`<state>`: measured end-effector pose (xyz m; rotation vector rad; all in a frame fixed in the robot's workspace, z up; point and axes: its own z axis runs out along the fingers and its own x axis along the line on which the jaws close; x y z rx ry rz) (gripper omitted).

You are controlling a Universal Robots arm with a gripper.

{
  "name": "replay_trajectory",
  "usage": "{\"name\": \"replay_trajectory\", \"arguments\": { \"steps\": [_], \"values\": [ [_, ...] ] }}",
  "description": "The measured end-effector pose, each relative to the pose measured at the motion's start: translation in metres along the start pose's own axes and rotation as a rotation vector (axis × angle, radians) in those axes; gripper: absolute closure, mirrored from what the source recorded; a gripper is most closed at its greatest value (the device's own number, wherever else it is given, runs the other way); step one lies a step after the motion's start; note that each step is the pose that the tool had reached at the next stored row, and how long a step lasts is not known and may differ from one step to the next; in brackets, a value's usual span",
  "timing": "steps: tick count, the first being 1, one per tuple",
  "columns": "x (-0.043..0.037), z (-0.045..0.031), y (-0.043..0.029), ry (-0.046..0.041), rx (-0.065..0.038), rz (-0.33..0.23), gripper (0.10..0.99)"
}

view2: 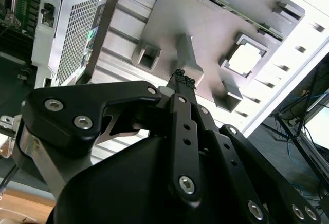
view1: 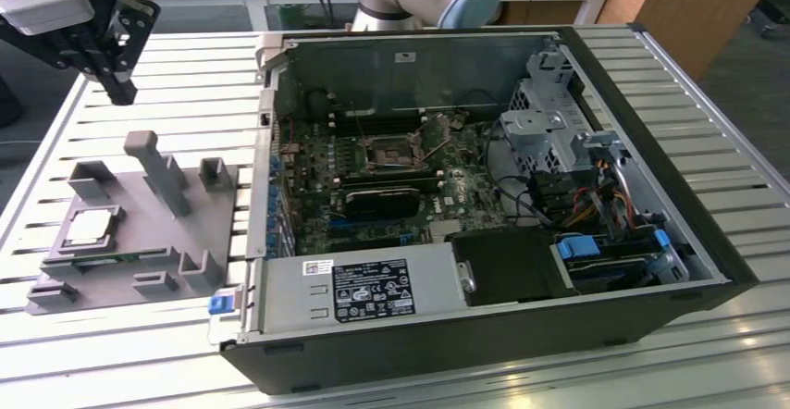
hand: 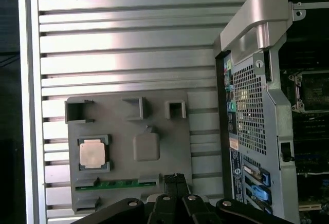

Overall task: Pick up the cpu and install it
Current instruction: 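Reach for the cpu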

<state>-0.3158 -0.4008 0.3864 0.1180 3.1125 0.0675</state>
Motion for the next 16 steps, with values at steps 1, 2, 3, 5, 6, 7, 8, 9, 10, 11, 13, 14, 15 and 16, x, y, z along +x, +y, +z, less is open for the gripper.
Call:
{"name": "replay_trajectory", "arguments": {
  "steps": [1, 2, 3, 5, 6, 7, 8, 9, 10, 11, 13, 14, 15, 16],
  "values": [
    [0.0019, 0.0, -0.0001, 0.0, 0.0, 0.0, 0.98],
    [0.0035, 0.0, -0.0002, 0.0, 0.0, 0.0, 0.98],
    [0.005, 0.0001, -0.0004, 0.0, 0.0, 0.0, 0.98],
    [0.0076, 0.0001, -0.0006, 0.0, 0.0, 0.0, 0.98],
    [0.0088, 0.0002, -0.0007, 0.0, 0.0, 0.0, 0.98],
    [0.0099, 0.0002, -0.0008, 0.0, 0.0, 0.0, 0.98],
    [0.011, 0.0003, -0.0008, 0.0, 0.0, 0.0, 0.98],
    [0.0119, 0.0003, -0.0009, 0.0001, 0.0, 0.0, 0.98],
    [0.0129, 0.0004, -0.001, 0.0002, 0.0, 0.0, 0.98],
    [0.0138, 0.0004, -0.0011, 0.0002, 0.0, 0.0, 0.98],
    [0.0158, 0.0005, -0.0012, 0.0003, 0.0, 0.0, 0.98],
    [0.0169, 0.0006, -0.0013, 0.0004, 0.0, 0.0, 0.98],
    [0.0178, 0.0007, -0.0014, 0.0003, 0.0, 0.0, 0.98],
    [0.0188, 0.0007, -0.0015, 0.0004, 0.0, 0.0, 0.98]
  ]
}}
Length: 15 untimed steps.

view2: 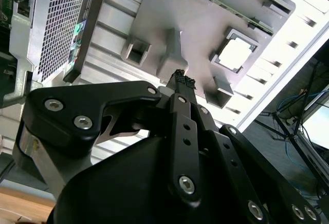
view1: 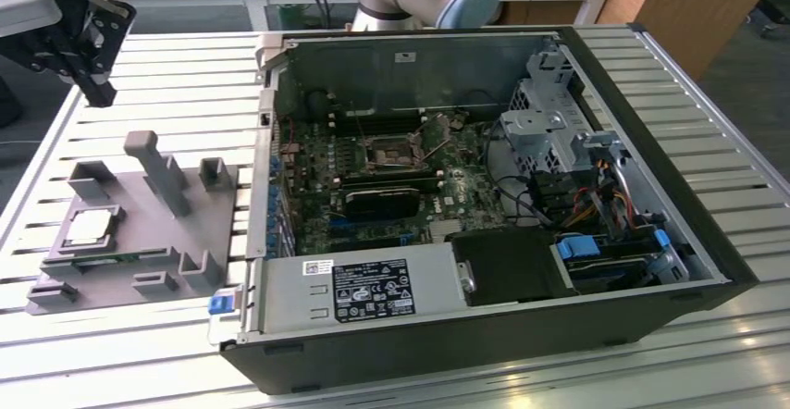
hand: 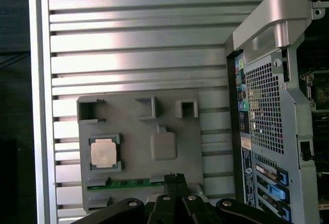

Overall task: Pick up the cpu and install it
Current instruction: 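Reach for the cpu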

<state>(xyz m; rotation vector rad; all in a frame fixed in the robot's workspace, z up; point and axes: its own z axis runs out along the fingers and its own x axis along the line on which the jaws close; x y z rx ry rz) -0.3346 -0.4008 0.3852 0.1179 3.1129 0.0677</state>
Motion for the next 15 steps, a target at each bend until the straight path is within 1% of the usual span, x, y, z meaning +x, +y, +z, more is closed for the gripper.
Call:
{"name": "replay_trajectory", "arguments": {
  "steps": [11, 13, 15],
  "values": [
    [0.0113, 0.0006, -0.0009, 0.0003, 0.0, 0.0, 0.98],
    [0.014, 0.0006, -0.0011, 0.0003, 0.0, 0.0, 0.98],
    [0.019, 0.0008, -0.0017, 0.0002, 0.0, 0.0, 0.98]
  ]
}}
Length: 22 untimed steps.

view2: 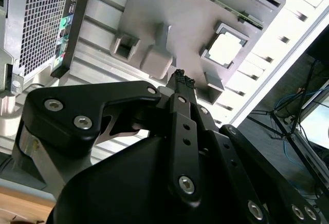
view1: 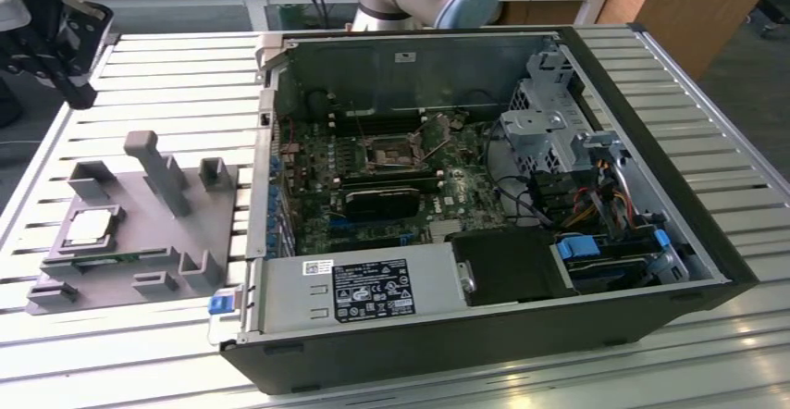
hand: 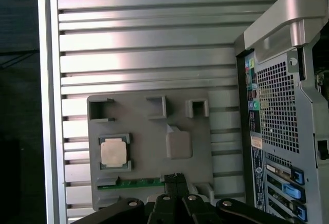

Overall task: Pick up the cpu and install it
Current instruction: 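Reach for the cpu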

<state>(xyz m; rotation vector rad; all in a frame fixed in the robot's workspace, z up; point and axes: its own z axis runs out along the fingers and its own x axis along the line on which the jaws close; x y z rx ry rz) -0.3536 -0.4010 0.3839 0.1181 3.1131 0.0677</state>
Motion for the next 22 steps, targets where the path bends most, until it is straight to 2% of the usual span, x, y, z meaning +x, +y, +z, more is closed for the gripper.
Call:
{"name": "replay_trajectory", "arguments": {
  "steps": [6, 10, 12, 18, 20, 22],
  "values": [
    [0.0146, 0.0003, -0.0015, 0.0003, 0.0, 0.0, 0.98],
    [0.0298, 0.0003, -0.0026, 0.0006, 0.0, 0.0, 0.98],
    [0.0351, 0.0002, -0.003, 0.0034, 0.0, 0.0, 0.98],
    [0.0424, 0.0006, -0.0035, 0.042, 0.003, 0.002, 0.98],
    [0.047, 0.0013, -0.0039, 0.0479, 0.003, 0.002, 0.98],
    [0.0527, 0.0017, -0.0044, 0.0486, 0.003, 0.002, 0.98]
  ]
}}
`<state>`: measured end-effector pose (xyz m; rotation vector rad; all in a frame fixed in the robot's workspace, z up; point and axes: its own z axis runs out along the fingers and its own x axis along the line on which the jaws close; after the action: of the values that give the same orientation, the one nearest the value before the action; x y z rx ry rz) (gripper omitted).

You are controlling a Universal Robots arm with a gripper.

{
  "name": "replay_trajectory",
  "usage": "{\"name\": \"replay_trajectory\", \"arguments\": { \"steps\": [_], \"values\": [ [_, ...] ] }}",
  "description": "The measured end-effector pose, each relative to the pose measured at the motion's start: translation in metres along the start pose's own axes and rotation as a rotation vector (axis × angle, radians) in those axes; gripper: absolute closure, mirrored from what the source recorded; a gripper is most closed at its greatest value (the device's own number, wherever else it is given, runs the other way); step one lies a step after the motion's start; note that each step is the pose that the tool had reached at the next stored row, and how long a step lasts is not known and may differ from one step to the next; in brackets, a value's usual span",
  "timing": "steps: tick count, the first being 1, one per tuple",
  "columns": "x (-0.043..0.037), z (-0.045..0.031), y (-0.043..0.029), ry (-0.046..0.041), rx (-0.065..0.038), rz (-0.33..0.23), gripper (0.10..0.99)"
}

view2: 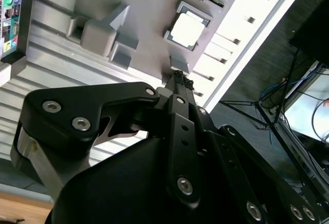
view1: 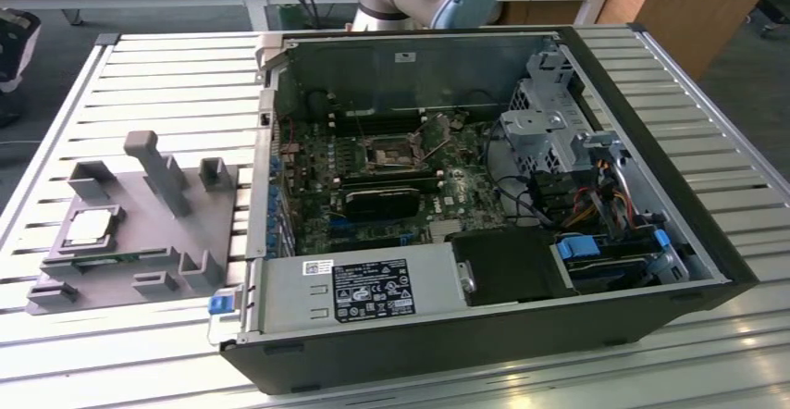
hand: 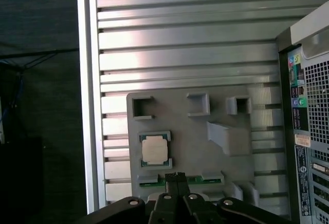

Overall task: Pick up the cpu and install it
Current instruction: 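Reach for the cpu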

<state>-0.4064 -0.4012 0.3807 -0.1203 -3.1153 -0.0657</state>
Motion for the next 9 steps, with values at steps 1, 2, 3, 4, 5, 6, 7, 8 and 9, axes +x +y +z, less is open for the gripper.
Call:
{"name": "replay_trajectory", "arguments": {
  "steps": [1, 2, 3, 4, 5, 6, 7, 8, 9],
  "values": [
    [0.0027, 0.0002, -0.0002, 0.0, 0.0, 0.0, 0.98],
    [0.0056, 0.0003, -0.0004, 0.0001, 0.0, 0.0, 0.98],
    [0.0083, 0.0006, -0.0007, 0.0001, 0.0, 0.0, 0.98],
    [0.011, 0.0008, -0.0009, 0.0002, 0.0, 0.0, 0.98],
    [0.0135, 0.001, -0.0011, 0.0002, 0.0, 0.0, 0.98],
    [0.0156, 0.0014, -0.0012, 0.0001, 0.0, 0.0, 0.98],
    [0.0177, 0.0017, -0.0014, 0.0001, 0.0, 0.0, 0.98],
    [0.0199, 0.002, -0.0016, 0.0, 0.0, 0.0, 0.98],
    [0.0219, 0.0023, -0.0017, 0.0001, 0.0, 0.0, 0.98]
  ]
}}
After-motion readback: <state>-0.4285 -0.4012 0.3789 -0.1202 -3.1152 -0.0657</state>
